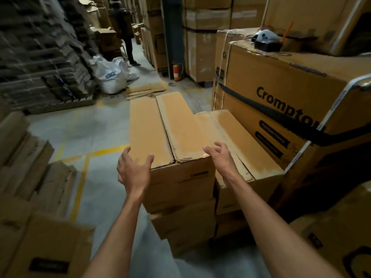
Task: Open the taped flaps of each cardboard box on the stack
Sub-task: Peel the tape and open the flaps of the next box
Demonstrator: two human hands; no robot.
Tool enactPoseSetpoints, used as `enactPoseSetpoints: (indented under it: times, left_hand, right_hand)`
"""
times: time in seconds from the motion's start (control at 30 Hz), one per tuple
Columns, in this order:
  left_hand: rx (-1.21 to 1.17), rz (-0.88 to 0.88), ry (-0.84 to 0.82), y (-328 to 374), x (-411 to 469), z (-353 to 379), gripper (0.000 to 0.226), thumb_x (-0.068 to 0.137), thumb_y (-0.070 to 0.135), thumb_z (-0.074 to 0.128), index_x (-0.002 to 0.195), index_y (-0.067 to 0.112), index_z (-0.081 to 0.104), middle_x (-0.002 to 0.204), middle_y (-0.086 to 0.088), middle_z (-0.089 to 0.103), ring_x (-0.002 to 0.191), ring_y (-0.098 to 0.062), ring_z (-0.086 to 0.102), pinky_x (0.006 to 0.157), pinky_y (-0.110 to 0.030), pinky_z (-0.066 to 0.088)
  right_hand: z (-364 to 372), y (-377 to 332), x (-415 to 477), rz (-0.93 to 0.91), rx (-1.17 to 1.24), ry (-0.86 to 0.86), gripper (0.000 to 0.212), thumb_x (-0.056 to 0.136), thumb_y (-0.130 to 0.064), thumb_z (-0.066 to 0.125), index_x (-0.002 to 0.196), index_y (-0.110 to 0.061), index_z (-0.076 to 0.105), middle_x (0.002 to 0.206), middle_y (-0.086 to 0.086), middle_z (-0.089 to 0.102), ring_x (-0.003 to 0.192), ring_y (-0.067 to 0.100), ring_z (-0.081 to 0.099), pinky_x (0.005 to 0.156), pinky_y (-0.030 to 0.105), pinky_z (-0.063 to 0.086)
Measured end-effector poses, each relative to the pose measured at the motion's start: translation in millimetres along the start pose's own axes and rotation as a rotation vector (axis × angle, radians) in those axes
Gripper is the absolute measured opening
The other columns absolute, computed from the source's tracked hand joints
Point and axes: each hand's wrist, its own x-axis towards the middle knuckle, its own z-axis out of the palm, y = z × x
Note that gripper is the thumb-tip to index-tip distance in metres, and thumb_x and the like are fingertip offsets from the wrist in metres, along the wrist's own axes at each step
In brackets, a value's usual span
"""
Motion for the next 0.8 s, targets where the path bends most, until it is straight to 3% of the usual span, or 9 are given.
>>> enactPoseSetpoints:
  times: [0.1, 0.23, 0.27, 0.33, 0.4, 0.53, 0.6, 0.7, 0.8]
  left_hand:
    - [-0.148, -0.2, -0.058, -23.3, 5.1, 5.6, 0.089, 0.083, 0.043, 0.079, 0.155, 0.018, 0.033, 0.153, -0.011, 0.046, 0.138, -0.033, 0.045, 0.111, -0.047, 0.038]
    - [-0.357, -0.296, -0.051, -42.0, 13.2, 14.6, 0.065, 0.069, 0.041, 0.085, 0.129, 0.024, 0.066, 0.113, 0.004, 0.073, 0.109, -0.023, 0.067, 0.1, -0.045, 0.053]
    - [-0.41, -0.303, -0.052, -42.0, 14.6, 14.9, 0.057, 0.068, 0.037, 0.086, 0.122, 0.026, 0.07, 0.103, 0.011, 0.073, 0.102, -0.02, 0.068, 0.097, -0.041, 0.054]
    - [-0.485, -0.275, -0.065, -36.5, 14.2, 14.0, 0.058, 0.073, 0.026, 0.086, 0.129, 0.021, 0.069, 0.102, 0.016, 0.068, 0.099, -0.014, 0.063, 0.093, -0.031, 0.05]
    - [-0.517, -0.226, -0.075, -29.5, 12.5, 12.1, 0.066, 0.075, 0.024, 0.087, 0.136, 0.017, 0.064, 0.107, 0.015, 0.066, 0.1, -0.01, 0.061, 0.093, -0.027, 0.047]
    - [-0.538, -0.133, -0.072, -10.5, 5.3, -1.4, 0.067, 0.075, 0.03, 0.088, 0.135, 0.021, 0.063, 0.097, 0.018, 0.066, 0.096, -0.006, 0.064, 0.085, -0.021, 0.048]
    - [-0.543, -0.092, -0.056, -0.5, -0.9, -12.0, 0.066, 0.074, 0.038, 0.088, 0.133, 0.022, 0.065, 0.096, 0.01, 0.07, 0.094, -0.011, 0.066, 0.082, -0.027, 0.052]
    - [-0.572, -0.006, -0.068, 13.9, -18.7, -27.4, 0.055, 0.069, 0.048, 0.085, 0.112, 0.014, 0.075, 0.09, 0.003, 0.072, 0.084, -0.015, 0.067, 0.073, -0.036, 0.055]
    - [-0.624, 0.031, -0.069, 34.9, -44.4, -38.3, 0.043, 0.071, 0.045, 0.084, 0.103, 0.017, 0.077, 0.084, 0.006, 0.072, 0.078, -0.014, 0.067, 0.068, -0.037, 0.055]
  right_hand:
    - [10.7, 9.8, 14.2, 0.078, 0.003, 0.001, 0.073, 0.093, -0.047, 0.067, 0.153, -0.015, 0.038, 0.155, 0.01, 0.044, 0.136, 0.026, 0.047, 0.101, 0.035, 0.038]
    - [11.0, 30.5, 24.6, 0.118, 0.072, -0.014, 0.118, 0.052, -0.078, 0.076, 0.151, -0.02, 0.047, 0.147, 0.007, 0.056, 0.132, 0.024, 0.054, 0.114, 0.046, 0.041]
    - [10.8, 35.2, 26.3, 0.119, 0.096, -0.025, 0.122, 0.05, -0.08, 0.077, 0.153, -0.024, 0.044, 0.149, 0.007, 0.054, 0.134, 0.024, 0.052, 0.115, 0.05, 0.04]
    - [12.5, 32.8, 23.4, 0.101, 0.126, -0.032, 0.104, 0.065, -0.072, 0.077, 0.154, -0.033, 0.039, 0.154, 0.006, 0.048, 0.138, 0.028, 0.047, 0.113, 0.058, 0.039]
    - [12.6, 19.1, 17.0, 0.083, 0.147, 0.011, 0.093, 0.067, -0.067, 0.076, 0.15, -0.042, 0.041, 0.151, 0.008, 0.051, 0.134, 0.032, 0.05, 0.104, 0.063, 0.045]
    - [2.1, -10.7, 8.4, 0.014, 0.134, 0.063, 0.07, 0.085, -0.041, 0.073, 0.149, -0.037, 0.046, 0.138, 0.011, 0.057, 0.122, 0.032, 0.056, 0.09, 0.049, 0.05]
    - [-8.4, -27.9, 1.8, -0.019, 0.134, 0.064, 0.069, 0.087, -0.035, 0.072, 0.15, -0.036, 0.045, 0.133, 0.011, 0.059, 0.119, 0.031, 0.058, 0.087, 0.052, 0.052]
    - [-29.8, -49.3, -24.9, -0.077, 0.118, 0.082, 0.07, 0.083, -0.038, 0.074, 0.148, -0.033, 0.049, 0.127, 0.006, 0.063, 0.113, 0.028, 0.06, 0.075, 0.044, 0.054]
    - [-57.2, -63.7, -61.2, -0.136, 0.122, 0.14, 0.05, 0.085, -0.036, 0.072, 0.134, -0.035, 0.06, 0.107, -0.003, 0.068, 0.1, 0.022, 0.064, 0.079, 0.048, 0.059]
